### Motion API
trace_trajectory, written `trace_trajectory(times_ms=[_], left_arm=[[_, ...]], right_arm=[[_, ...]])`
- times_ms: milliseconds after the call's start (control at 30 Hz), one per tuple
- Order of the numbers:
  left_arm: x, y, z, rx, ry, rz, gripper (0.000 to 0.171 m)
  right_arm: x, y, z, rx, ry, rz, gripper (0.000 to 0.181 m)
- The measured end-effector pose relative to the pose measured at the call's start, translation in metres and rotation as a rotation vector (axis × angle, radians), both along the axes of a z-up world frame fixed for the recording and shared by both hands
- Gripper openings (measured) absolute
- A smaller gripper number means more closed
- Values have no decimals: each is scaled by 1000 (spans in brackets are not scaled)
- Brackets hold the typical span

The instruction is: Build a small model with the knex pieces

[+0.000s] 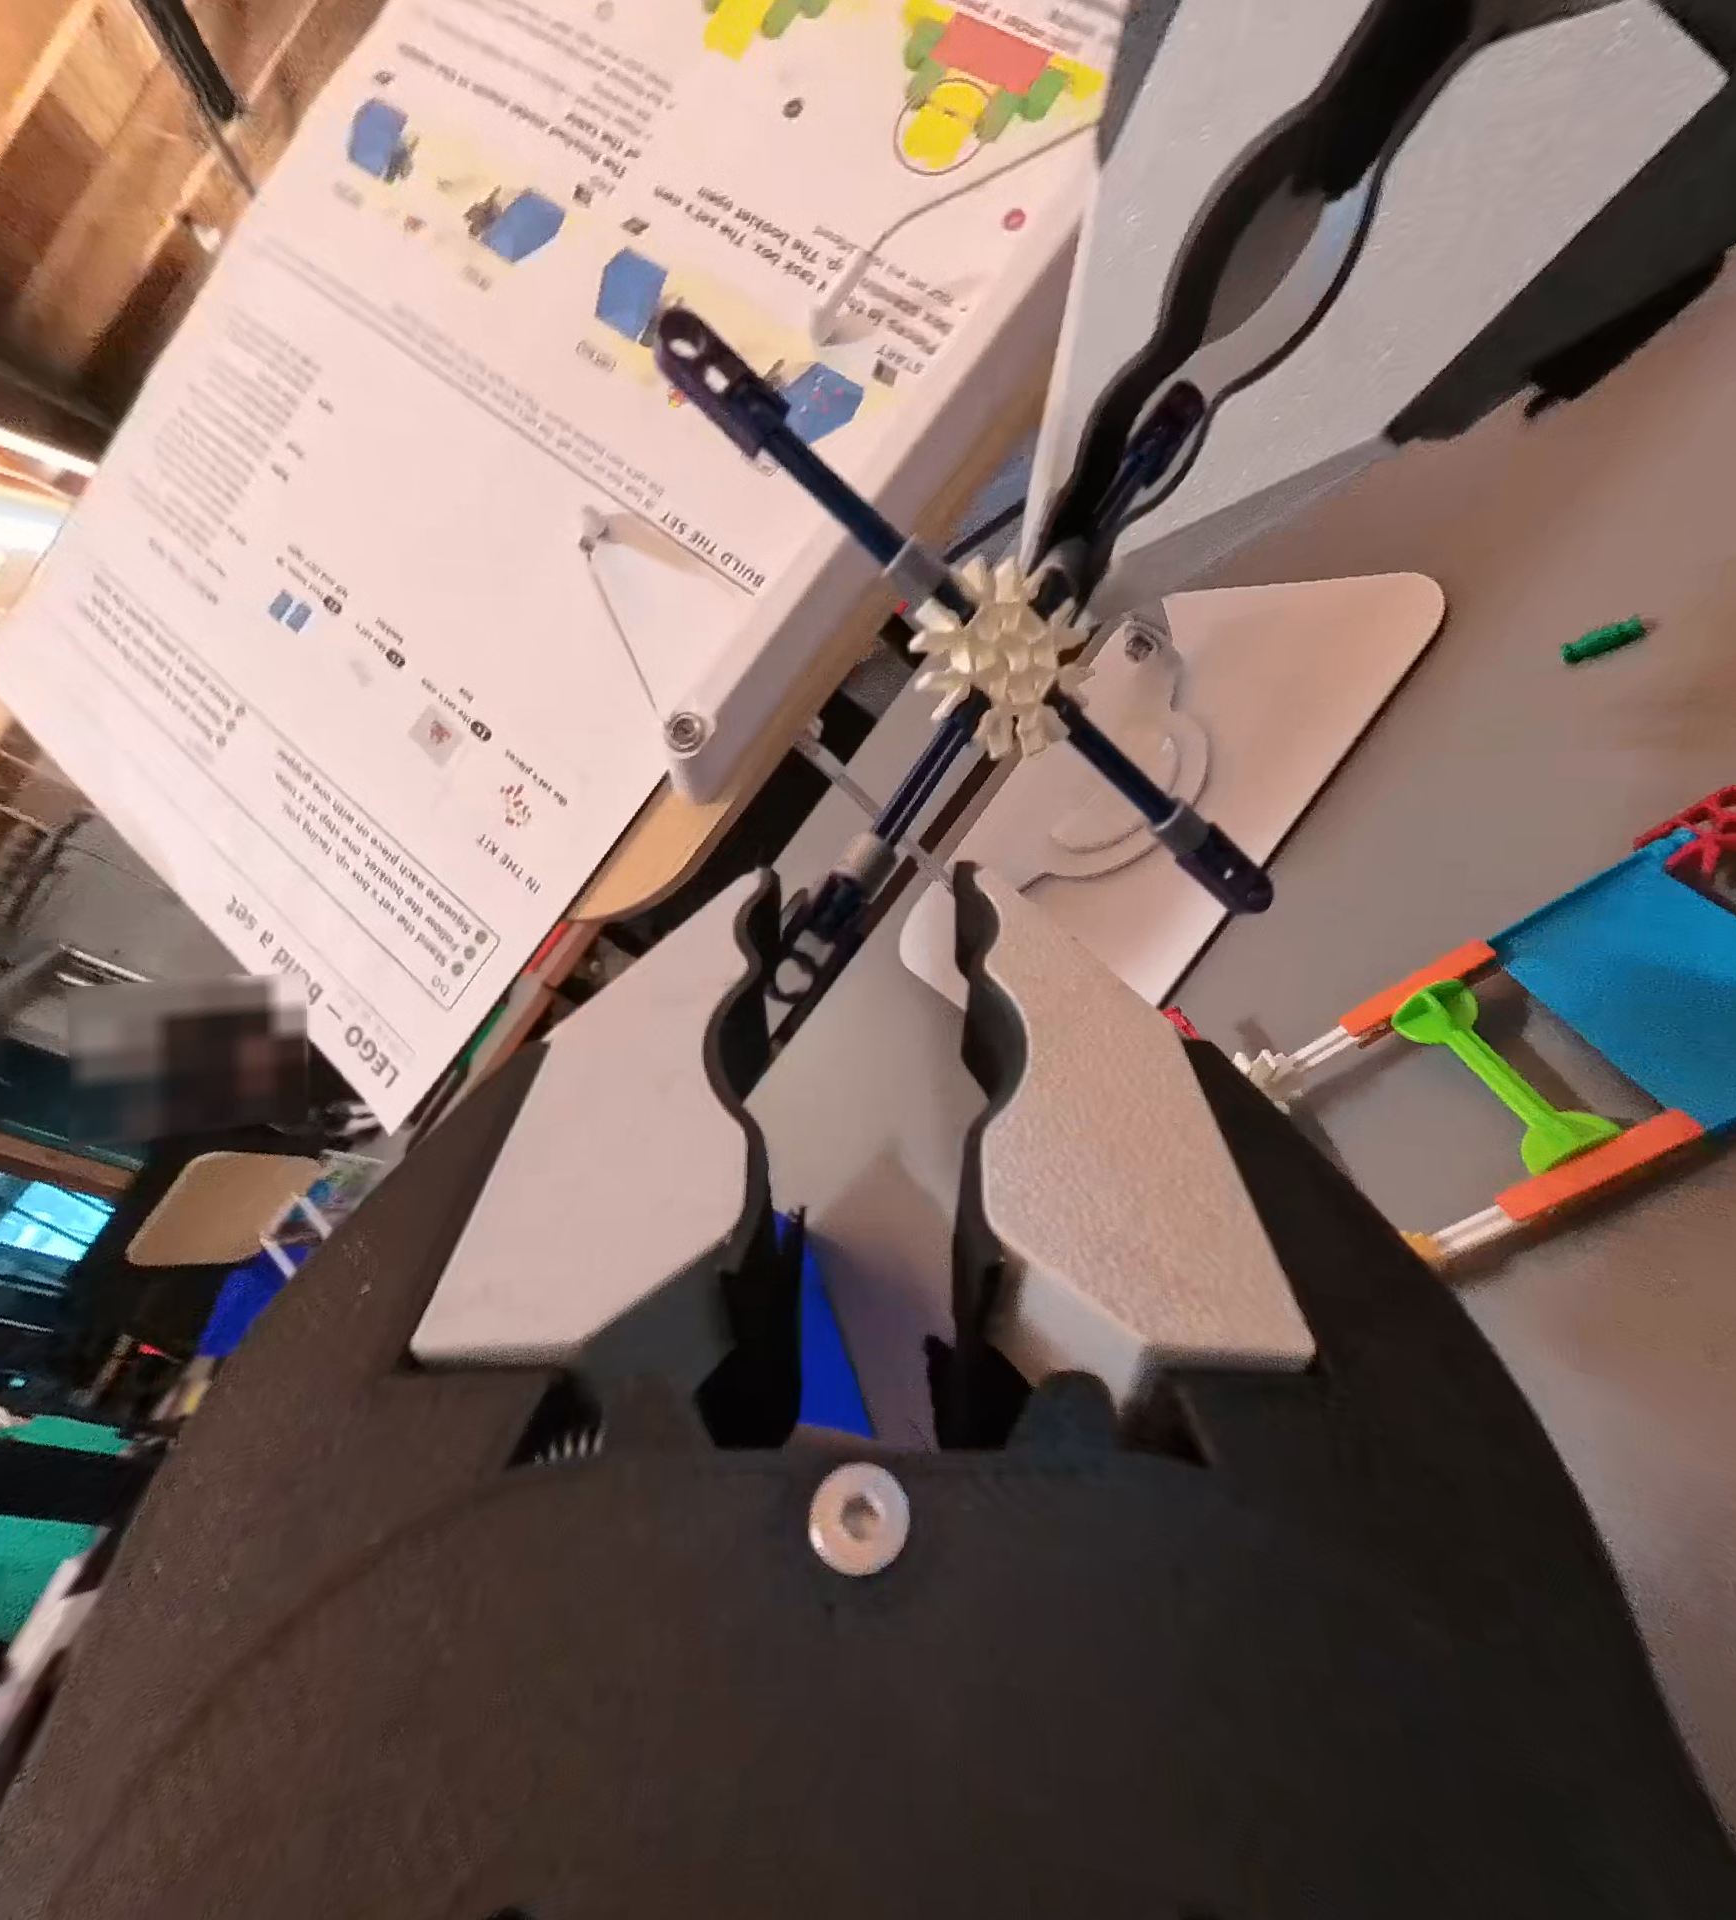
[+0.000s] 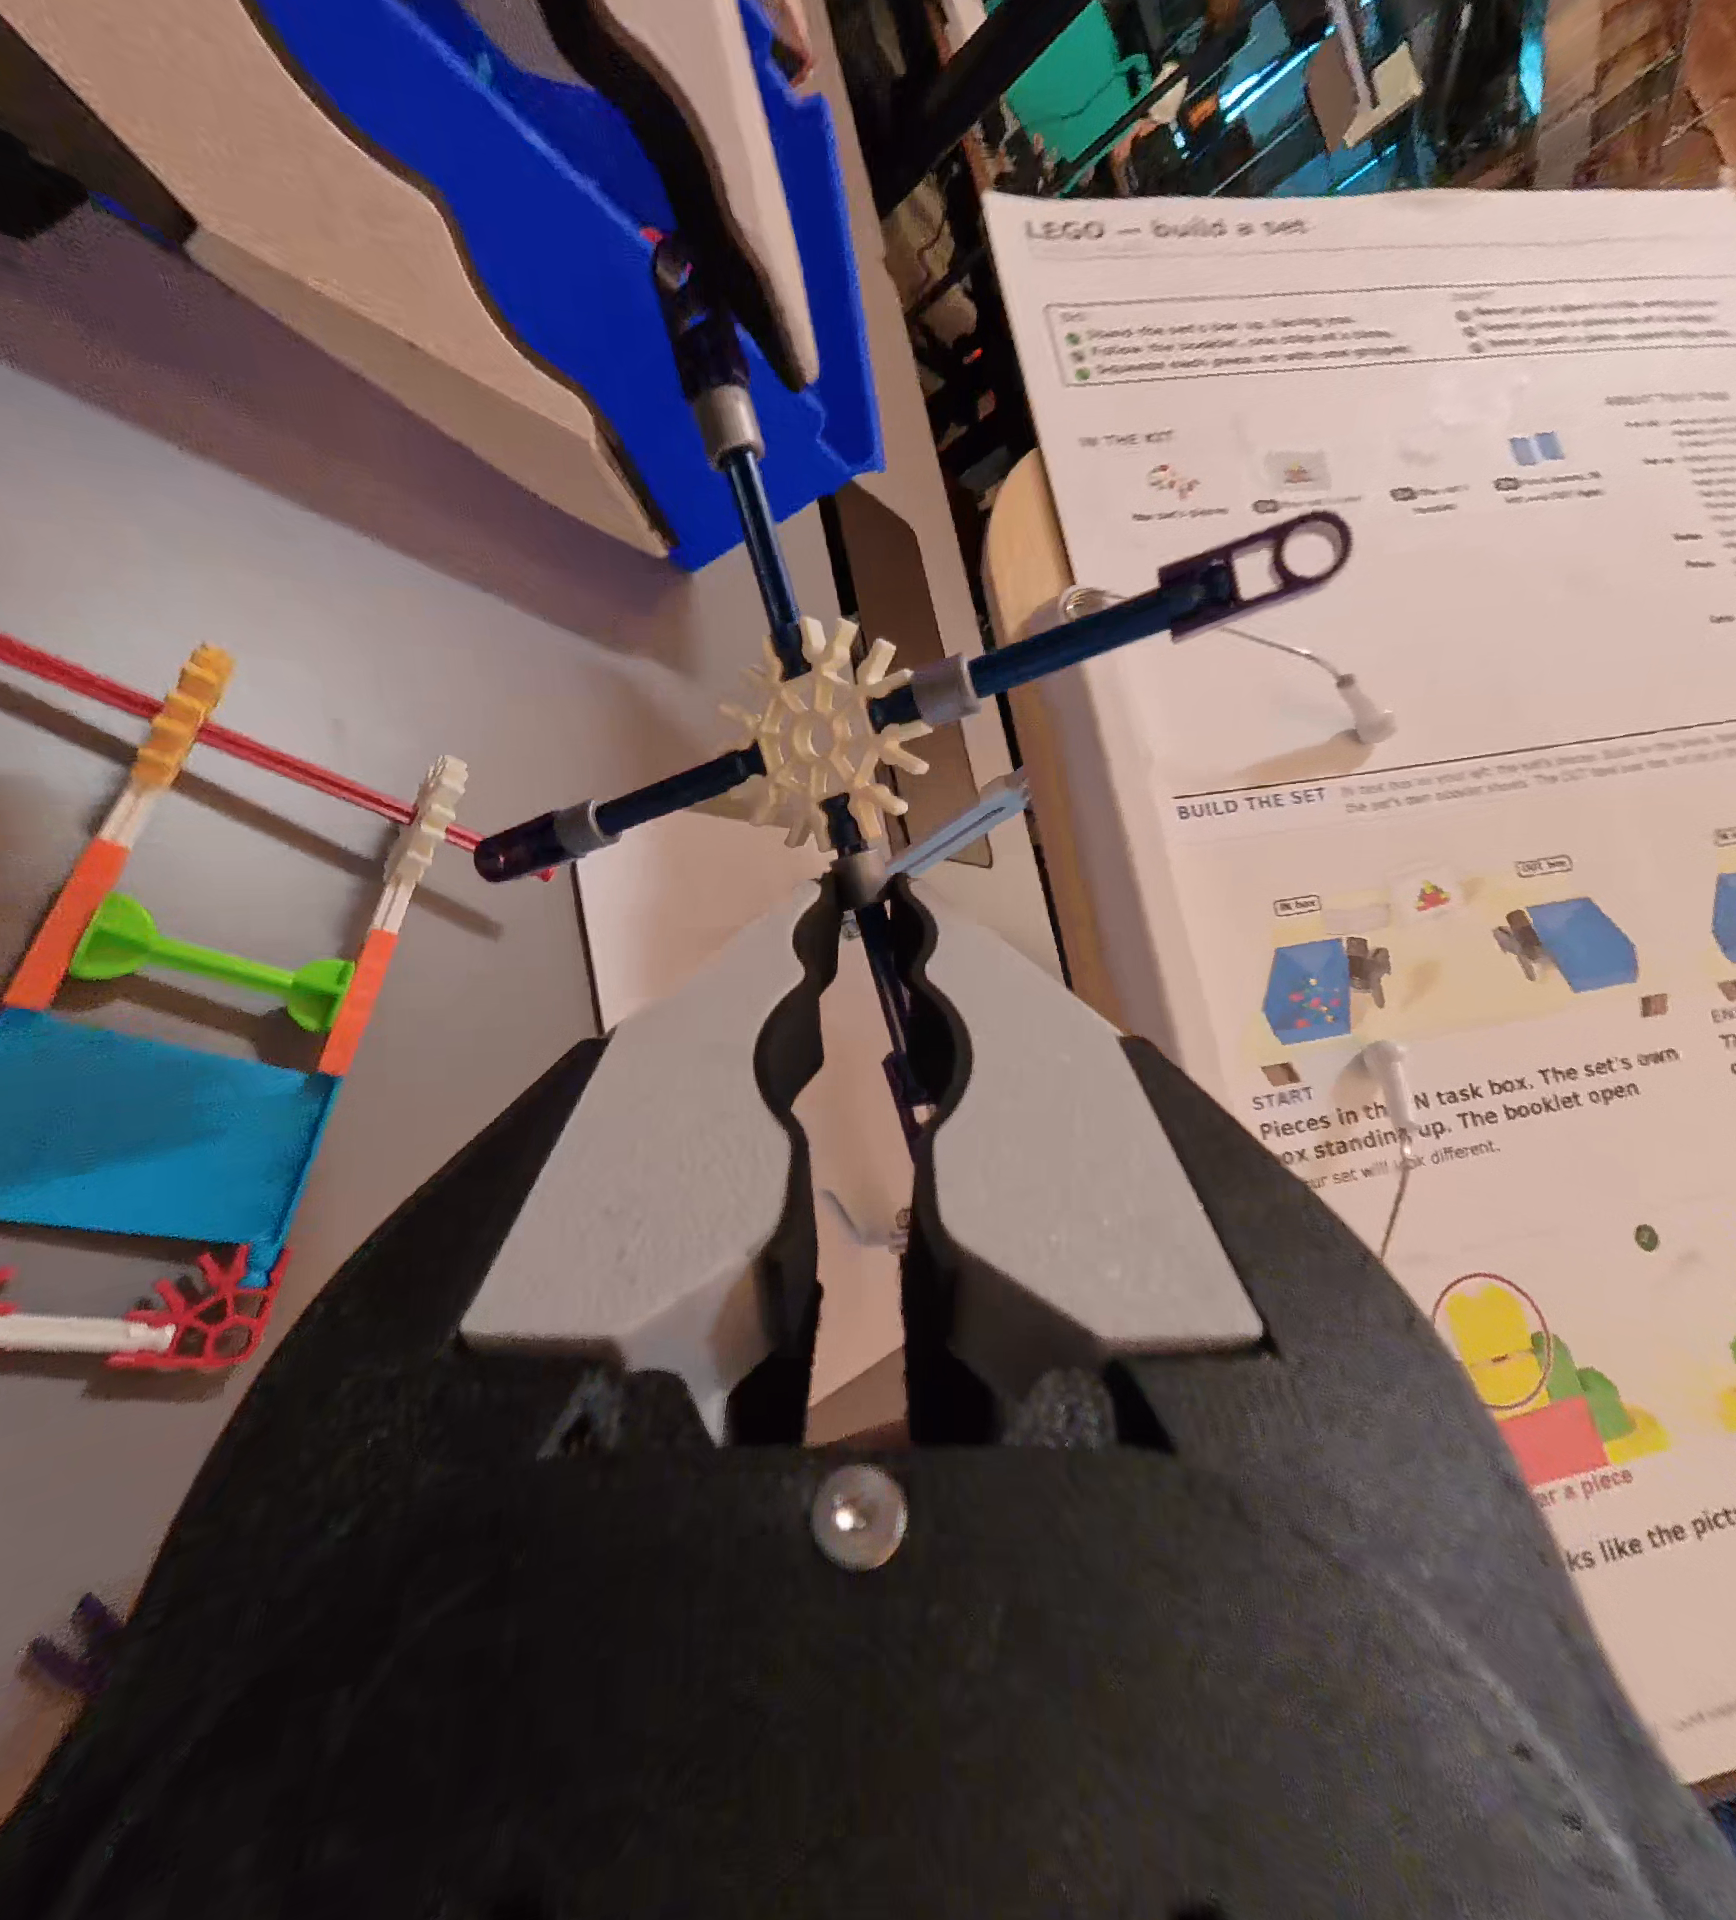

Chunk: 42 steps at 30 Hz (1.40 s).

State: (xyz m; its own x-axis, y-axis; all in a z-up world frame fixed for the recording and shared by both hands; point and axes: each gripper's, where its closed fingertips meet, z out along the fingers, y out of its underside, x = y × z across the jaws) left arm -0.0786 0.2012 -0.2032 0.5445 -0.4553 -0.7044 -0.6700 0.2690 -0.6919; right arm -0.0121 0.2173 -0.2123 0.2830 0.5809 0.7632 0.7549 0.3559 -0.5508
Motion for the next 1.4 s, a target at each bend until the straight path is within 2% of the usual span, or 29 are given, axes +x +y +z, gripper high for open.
trace_trajectory(times_ms=[133,233,333,433,567,733,833,967,1000,1100,1400], left_arm=[[-4,-1,6,-43,-84,-4,33],[-8,-2,18,-30,-138,7,41],[-15,-1,29,-58,-257,15,49],[-18,3,24,-152,-327,9,45],[-1,-3,7,-302,-376,-89,46],[33,-24,-4,-438,-449,-278,50],[44,-30,-3,-472,-493,-342,42],[43,-27,-4,-465,-517,-342,19],[42,-27,-2,-469,-538,-354,9],[40,-27,3,-484,-584,-369,4],[42,-26,-1,-515,-594,-370,4]], right_arm=[[0,2,2,-3,23,-18,6],[3,6,4,-19,57,-36,6],[8,9,8,-46,113,-43,6],[9,9,13,-68,165,-35,6],[4,4,17,-80,196,-8,6],[-10,-9,18,-58,177,53,6],[-16,-13,16,-46,153,73,7],[-20,-19,16,-39,147,110,7],[-20,-21,17,-40,152,123,7],[-20,-24,21,-43,166,145,7],[-18,-26,16,-90,152,161,7]])
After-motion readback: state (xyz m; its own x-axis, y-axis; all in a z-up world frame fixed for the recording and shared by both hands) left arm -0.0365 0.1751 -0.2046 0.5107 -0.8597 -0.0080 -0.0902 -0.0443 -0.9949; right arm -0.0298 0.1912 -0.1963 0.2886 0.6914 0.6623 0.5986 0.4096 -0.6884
